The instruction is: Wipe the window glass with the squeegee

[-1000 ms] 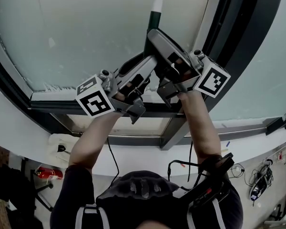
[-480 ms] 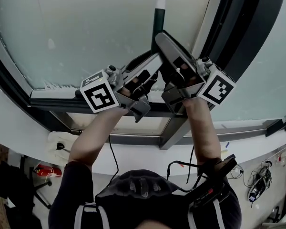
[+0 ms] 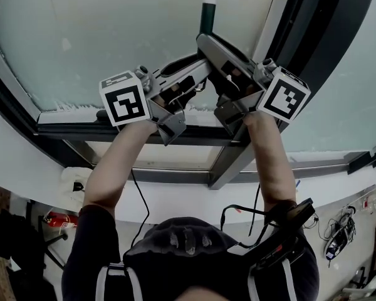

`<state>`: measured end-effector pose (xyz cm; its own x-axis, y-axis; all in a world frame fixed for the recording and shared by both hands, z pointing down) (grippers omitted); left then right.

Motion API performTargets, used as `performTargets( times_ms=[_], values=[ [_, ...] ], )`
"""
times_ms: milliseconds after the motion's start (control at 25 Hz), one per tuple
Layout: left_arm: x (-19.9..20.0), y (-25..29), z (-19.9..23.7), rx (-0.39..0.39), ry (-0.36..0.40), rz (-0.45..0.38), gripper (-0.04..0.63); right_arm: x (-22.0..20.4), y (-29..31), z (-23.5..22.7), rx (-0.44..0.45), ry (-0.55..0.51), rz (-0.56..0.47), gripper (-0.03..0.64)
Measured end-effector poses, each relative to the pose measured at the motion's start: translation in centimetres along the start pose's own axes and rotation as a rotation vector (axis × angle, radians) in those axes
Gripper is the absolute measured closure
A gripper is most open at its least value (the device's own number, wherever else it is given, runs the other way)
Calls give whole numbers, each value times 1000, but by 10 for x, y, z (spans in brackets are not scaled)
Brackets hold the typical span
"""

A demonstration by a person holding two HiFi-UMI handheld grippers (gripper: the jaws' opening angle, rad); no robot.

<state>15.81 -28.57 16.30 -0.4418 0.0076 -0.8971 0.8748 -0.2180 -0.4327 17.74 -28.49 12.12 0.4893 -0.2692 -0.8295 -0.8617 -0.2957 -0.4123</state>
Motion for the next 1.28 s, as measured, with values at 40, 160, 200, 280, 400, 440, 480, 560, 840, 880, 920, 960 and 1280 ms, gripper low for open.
performTargets(
  times_ms=[40, 160, 200, 280, 400, 440, 480, 560, 840, 880, 920, 960, 1280],
  values=[
    [0, 0, 1, 1, -2, 6, 497, 0, 0, -1, 0, 4, 0, 530],
    [-2, 1, 3, -1, -21, 18, 497, 0, -1, -3, -17, 13, -15, 530],
    [-3, 2, 3, -4, -31, 20, 497, 0, -2, -4, -23, 16, -23, 529],
    [-4, 2, 3, -10, -47, 25, 497, -1, -3, -5, -35, 16, -29, 531],
    [-7, 2, 5, -10, -63, 37, 495, -2, -4, -7, -54, 11, -28, 531],
    [-8, 3, 6, -8, -67, 41, 495, -2, -5, -8, -59, 12, -29, 529],
    [-8, 3, 6, -7, -72, 44, 495, -2, -5, -8, -62, 14, -31, 530],
    [-6, 4, 5, -6, -79, 50, 497, 0, -4, -7, -66, 19, -33, 530],
    [-34, -9, 6, 9, -111, 65, 495, -25, -17, -18, -80, 45, -22, 529],
    [-41, -13, 5, 12, -116, 66, 495, -33, -21, -19, -83, 48, -20, 531],
    [-46, -17, 4, 14, -120, 67, 495, -39, -24, -20, -85, 50, -19, 529],
    [-51, -20, 3, 17, -124, 68, 495, -44, -26, -21, -86, 55, -18, 530],
    [-75, -30, 1, 35, -158, 78, 495, -66, -39, -29, -93, 92, -15, 529]
  ],
)
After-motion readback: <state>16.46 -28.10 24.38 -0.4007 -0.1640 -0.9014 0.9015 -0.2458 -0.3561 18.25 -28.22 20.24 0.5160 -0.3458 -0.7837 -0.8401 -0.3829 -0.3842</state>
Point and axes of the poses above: the fingertips, and each gripper's own axes: y forward along the fingers, z to its left, x out of its top, the point moved 2 cm from there along -y, backward along the fingers, and after that the axes turned 12 degrees about y, right-handed, at the moved point
